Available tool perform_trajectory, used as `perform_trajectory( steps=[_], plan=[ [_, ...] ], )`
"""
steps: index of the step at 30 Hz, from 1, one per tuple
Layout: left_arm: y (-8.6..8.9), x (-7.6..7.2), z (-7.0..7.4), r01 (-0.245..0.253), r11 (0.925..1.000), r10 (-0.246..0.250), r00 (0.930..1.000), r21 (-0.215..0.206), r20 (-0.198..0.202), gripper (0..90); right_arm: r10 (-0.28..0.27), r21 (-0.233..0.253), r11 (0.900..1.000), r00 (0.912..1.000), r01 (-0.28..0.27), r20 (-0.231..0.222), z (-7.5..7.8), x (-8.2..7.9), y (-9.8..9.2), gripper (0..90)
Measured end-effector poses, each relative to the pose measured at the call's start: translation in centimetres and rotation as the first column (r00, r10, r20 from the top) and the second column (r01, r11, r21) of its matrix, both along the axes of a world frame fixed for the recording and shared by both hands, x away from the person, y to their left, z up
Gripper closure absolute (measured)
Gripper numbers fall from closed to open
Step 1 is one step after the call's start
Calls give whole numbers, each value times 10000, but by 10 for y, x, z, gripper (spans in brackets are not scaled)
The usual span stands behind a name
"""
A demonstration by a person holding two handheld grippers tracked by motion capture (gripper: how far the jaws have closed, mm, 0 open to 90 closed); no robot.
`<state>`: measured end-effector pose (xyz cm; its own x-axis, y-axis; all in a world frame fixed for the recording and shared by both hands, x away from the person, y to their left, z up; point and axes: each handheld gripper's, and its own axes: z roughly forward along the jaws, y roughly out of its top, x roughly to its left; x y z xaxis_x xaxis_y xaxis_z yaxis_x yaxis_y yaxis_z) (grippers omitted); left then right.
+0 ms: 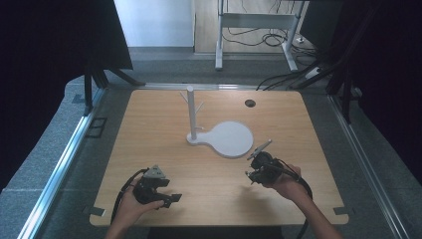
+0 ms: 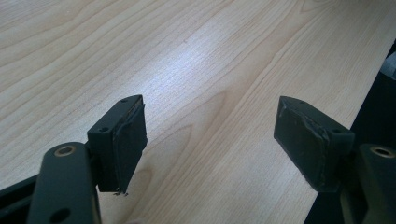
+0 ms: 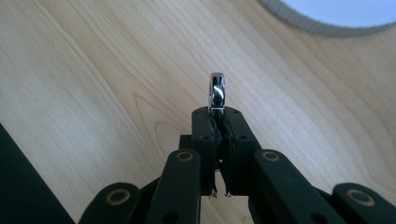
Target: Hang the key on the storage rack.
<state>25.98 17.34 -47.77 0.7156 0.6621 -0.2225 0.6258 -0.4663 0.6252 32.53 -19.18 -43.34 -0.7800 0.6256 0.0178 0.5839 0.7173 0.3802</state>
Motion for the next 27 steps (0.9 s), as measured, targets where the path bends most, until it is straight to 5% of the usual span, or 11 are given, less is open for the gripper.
perform_trajectory(
  steps=[27],
  plan=[
    [-1, 0, 0, 15, 10000, -15, 10000, -13, -19, 259, -3, 407, 9992, 9988, -17, 493, 26, 27, 17, 846]
  ],
)
